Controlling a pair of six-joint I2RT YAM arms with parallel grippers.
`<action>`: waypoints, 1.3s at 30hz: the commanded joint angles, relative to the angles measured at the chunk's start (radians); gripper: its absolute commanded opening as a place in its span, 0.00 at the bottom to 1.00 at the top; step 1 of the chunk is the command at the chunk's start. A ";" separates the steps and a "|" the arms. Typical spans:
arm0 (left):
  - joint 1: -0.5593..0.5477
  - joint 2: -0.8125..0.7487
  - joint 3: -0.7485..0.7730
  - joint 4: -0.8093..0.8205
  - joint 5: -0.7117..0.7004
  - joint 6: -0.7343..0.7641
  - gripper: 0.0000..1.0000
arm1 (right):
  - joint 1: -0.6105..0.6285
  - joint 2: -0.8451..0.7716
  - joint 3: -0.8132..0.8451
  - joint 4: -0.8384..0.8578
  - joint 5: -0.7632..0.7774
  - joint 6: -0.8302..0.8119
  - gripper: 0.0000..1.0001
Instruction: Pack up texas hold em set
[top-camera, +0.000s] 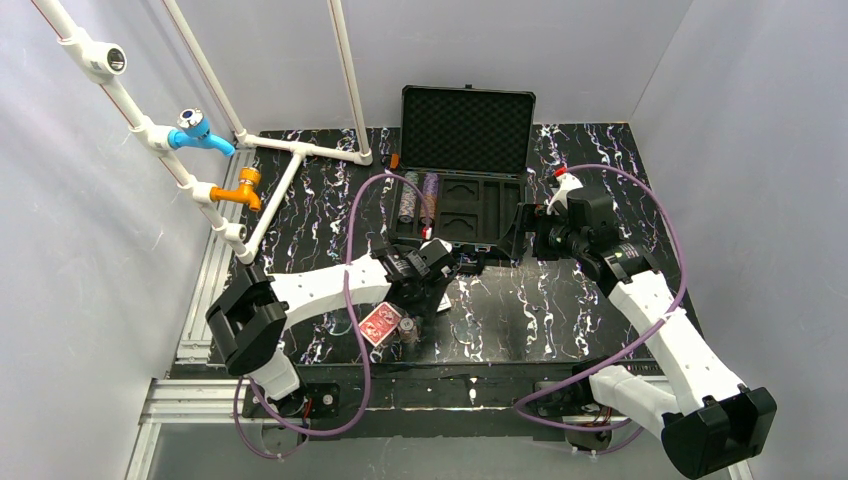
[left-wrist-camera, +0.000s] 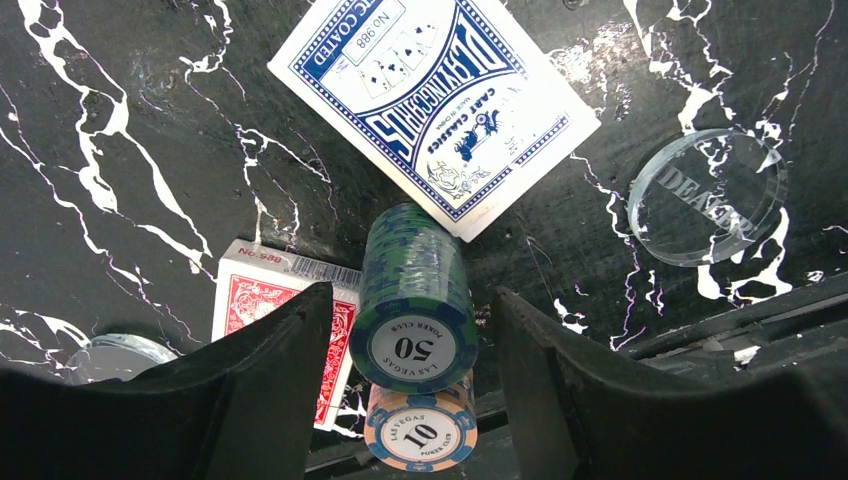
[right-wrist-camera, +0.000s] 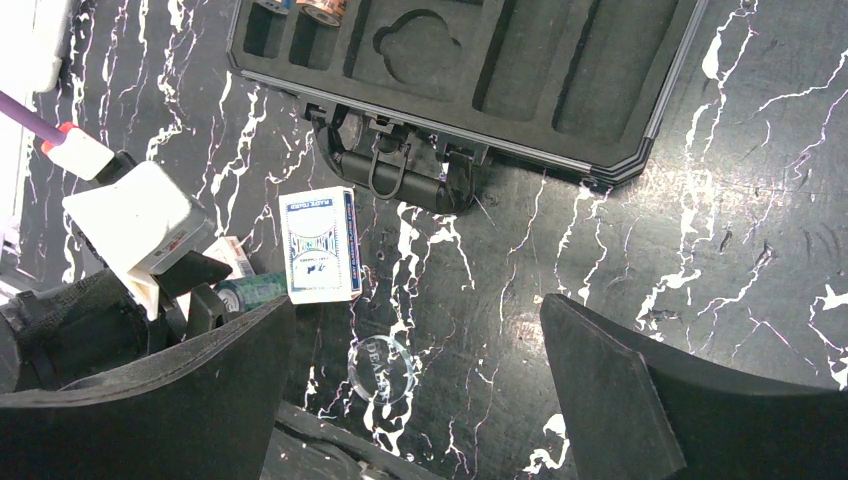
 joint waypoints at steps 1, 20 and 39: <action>-0.007 0.012 0.029 -0.027 -0.018 -0.009 0.57 | 0.004 -0.005 0.005 0.009 0.005 -0.014 1.00; -0.007 0.006 0.069 -0.031 0.012 0.015 0.00 | 0.004 0.012 0.002 0.021 -0.002 -0.013 1.00; 0.215 -0.155 0.227 -0.088 0.360 0.332 0.00 | 0.093 -0.151 -0.087 0.105 -0.012 -0.120 1.00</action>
